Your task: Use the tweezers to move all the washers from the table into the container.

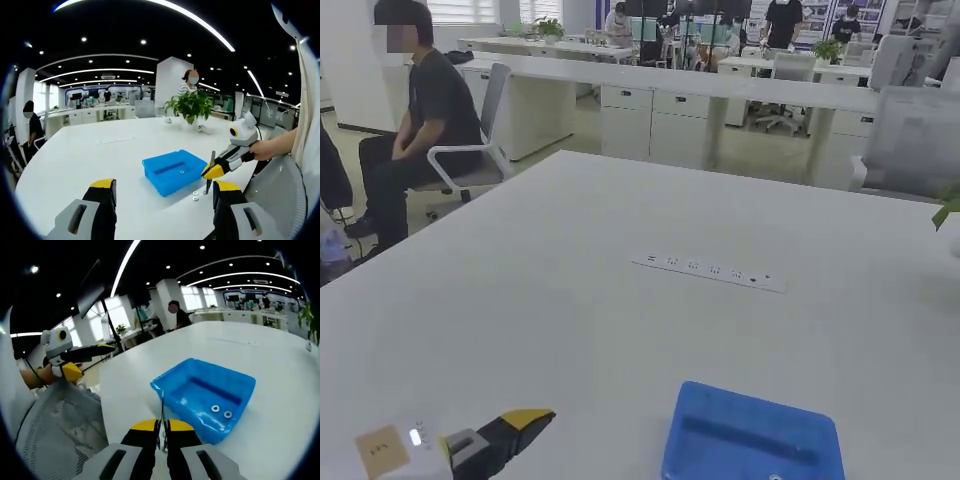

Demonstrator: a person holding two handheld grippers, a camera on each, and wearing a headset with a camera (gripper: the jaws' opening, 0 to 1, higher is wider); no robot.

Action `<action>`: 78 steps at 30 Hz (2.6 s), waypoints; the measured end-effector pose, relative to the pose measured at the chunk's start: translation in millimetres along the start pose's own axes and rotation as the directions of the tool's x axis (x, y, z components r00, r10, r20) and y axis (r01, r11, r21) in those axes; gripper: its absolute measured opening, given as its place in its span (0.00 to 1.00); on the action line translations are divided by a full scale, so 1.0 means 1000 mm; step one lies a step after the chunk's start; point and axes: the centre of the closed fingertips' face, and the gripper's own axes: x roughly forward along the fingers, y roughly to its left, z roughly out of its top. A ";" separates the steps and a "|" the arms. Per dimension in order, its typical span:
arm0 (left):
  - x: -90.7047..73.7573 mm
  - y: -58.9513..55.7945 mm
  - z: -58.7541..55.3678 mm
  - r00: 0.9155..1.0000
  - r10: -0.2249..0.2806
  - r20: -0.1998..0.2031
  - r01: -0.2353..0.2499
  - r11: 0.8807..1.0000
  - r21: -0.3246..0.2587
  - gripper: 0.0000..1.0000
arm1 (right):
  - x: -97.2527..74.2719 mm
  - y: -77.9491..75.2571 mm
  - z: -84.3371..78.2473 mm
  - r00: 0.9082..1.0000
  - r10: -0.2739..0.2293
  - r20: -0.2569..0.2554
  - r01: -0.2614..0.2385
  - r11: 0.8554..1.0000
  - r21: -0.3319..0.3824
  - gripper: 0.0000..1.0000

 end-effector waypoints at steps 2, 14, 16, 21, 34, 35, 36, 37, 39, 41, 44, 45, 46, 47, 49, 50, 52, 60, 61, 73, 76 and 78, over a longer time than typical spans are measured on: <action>0.000 0.000 0.000 1.000 -0.001 0.000 0.001 1.000 -0.002 0.80 | 0.001 0.002 0.000 1.000 0.003 -0.004 -0.003 1.000 -0.023 0.03; 0.000 0.000 0.001 1.000 -0.003 0.001 0.003 1.000 -0.001 0.80 | 0.001 0.001 0.001 1.000 -0.003 -0.002 0.003 0.998 -0.061 0.03; 0.000 0.000 0.000 1.000 -0.002 -0.001 0.002 1.000 0.001 0.80 | 0.001 0.003 -0.002 1.000 0.000 -0.010 0.000 0.998 -0.065 0.03; 0.000 0.000 0.000 1.000 0.000 0.002 0.000 1.000 -0.002 0.80 | 0.002 0.006 -0.002 1.000 0.007 -0.016 -0.008 0.997 -0.082 0.03; 0.000 -0.001 0.000 1.000 -0.001 0.003 0.001 1.000 0.001 0.80 | 0.004 0.019 -0.007 0.997 0.008 -0.075 -0.028 0.962 -0.273 0.02; 0.000 -0.001 0.000 1.000 -0.001 0.003 0.001 1.000 0.000 0.80 | 0.004 0.018 -0.007 0.997 0.000 -0.073 -0.020 0.961 -0.277 0.02; 0.000 -0.001 0.000 1.000 0.000 0.003 0.000 1.000 0.000 0.80 | 0.004 0.017 -0.006 0.997 -0.002 -0.072 -0.018 0.962 -0.271 0.02; 0.000 -0.001 0.000 1.000 0.001 0.003 -0.001 1.000 0.001 0.80 | 0.004 0.018 -0.004 0.998 0.009 -0.058 -0.023 0.970 -0.242 0.02; 0.000 -0.001 0.001 1.000 0.001 0.005 -0.001 1.000 0.000 0.80 | 0.002 0.018 0.005 1.000 0.020 -0.003 -0.020 0.982 -0.185 0.02; 0.000 0.000 0.001 1.000 0.003 0.006 -0.003 1.000 0.001 0.80 | -0.001 0.018 0.012 0.999 0.033 0.030 -0.029 0.990 -0.136 0.02; 0.000 -0.001 0.001 1.000 0.002 0.006 -0.002 1.000 0.000 0.80 | -0.006 0.014 0.019 0.998 0.030 0.062 -0.024 0.995 -0.095 0.02; 0.000 -0.001 0.001 1.000 0.002 0.007 -0.002 1.000 0.002 0.80 | -0.007 0.012 0.020 0.997 0.028 0.066 -0.022 0.996 -0.085 0.02; 0.000 -0.001 0.001 1.000 0.001 0.006 -0.001 1.000 0.001 0.80 | -0.008 0.011 0.023 0.997 0.023 0.075 -0.017 0.997 -0.078 0.02; 0.000 -0.001 0.001 1.000 0.001 0.005 -0.001 1.000 0.001 0.80 | -0.009 0.010 0.024 0.997 0.021 0.078 -0.015 0.997 -0.074 0.02; 0.000 0.000 0.001 1.000 0.002 0.007 -0.002 1.000 0.002 0.80 | -0.011 0.010 0.028 0.996 0.024 0.086 -0.019 0.998 -0.062 0.02; 0.000 -0.001 0.001 1.000 0.002 0.007 -0.002 1.000 -0.001 0.80 | -0.012 0.010 0.031 0.995 0.024 0.092 -0.019 0.998 -0.054 0.02; 0.000 0.000 0.001 1.000 0.004 0.008 -0.004 1.000 0.000 0.80 | -0.013 0.010 0.036 0.995 0.028 0.100 -0.024 0.999 -0.044 0.02; -0.001 0.001 0.002 1.000 0.007 0.013 -0.007 1.000 -0.003 0.80 | -0.013 0.006 0.057 0.993 0.031 0.112 -0.026 0.998 -0.049 0.02; -0.001 0.001 0.002 1.000 0.006 0.014 -0.006 1.000 -0.005 0.80 | -0.013 0.005 0.059 0.993 0.031 0.115 -0.026 0.998 -0.049 0.02; -0.002 0.001 0.002 1.000 0.008 0.014 -0.008 1.000 -0.005 0.80 | -0.007 -0.014 0.087 0.990 0.015 0.142 -0.008 0.999 -0.049 0.02; -0.002 0.001 0.002 1.000 0.008 0.015 -0.008 1.000 -0.005 0.80 | -0.004 -0.021 0.091 0.990 0.005 0.139 0.000 0.999 -0.039 0.02; -0.002 0.001 0.002 1.000 0.010 0.015 -0.010 1.000 -0.003 0.80 | -0.001 -0.025 0.094 0.991 0.001 0.135 0.004 0.999 -0.039 0.02</action>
